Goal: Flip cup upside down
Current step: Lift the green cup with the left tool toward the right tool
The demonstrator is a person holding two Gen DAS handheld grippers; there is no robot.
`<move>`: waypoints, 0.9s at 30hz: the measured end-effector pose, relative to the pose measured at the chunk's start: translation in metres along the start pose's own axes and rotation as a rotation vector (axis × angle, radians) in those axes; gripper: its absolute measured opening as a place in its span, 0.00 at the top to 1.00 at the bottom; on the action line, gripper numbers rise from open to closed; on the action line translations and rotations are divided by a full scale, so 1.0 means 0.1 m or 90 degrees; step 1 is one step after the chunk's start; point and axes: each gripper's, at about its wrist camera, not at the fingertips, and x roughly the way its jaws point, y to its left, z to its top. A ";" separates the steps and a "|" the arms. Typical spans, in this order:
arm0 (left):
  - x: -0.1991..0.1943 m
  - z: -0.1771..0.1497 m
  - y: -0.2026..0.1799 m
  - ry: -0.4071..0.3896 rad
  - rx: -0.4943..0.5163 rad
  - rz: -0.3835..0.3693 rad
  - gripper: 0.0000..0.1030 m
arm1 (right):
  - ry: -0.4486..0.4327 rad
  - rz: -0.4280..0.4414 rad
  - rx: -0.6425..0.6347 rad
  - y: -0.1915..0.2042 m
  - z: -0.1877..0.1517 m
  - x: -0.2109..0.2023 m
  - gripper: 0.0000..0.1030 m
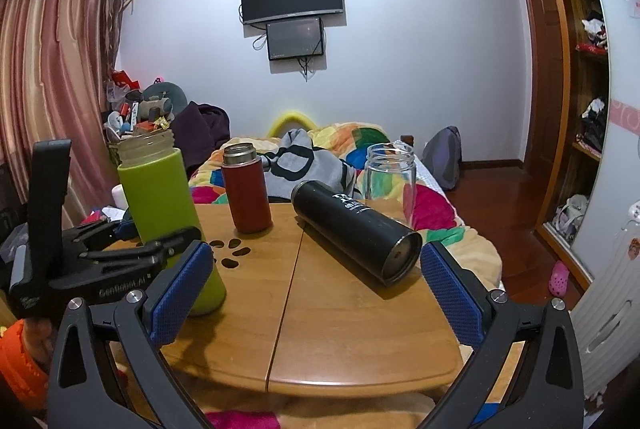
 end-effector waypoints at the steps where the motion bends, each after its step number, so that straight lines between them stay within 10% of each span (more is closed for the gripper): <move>1: -0.03 -0.02 -0.04 -0.003 0.005 -0.005 0.38 | 0.000 -0.001 -0.002 0.01 -0.01 -0.02 0.00; 8: -0.09 -0.03 -0.14 0.000 0.030 -0.024 0.36 | -0.005 0.003 -0.014 0.05 -0.07 -0.06 0.00; 13: -0.37 -0.03 -0.10 -0.054 0.046 -0.005 0.11 | -0.001 0.027 -0.020 0.12 -0.16 0.01 0.00; 27: -0.79 -0.38 0.53 -0.041 0.011 0.117 0.10 | 0.108 0.203 -0.068 0.72 -0.51 0.87 0.01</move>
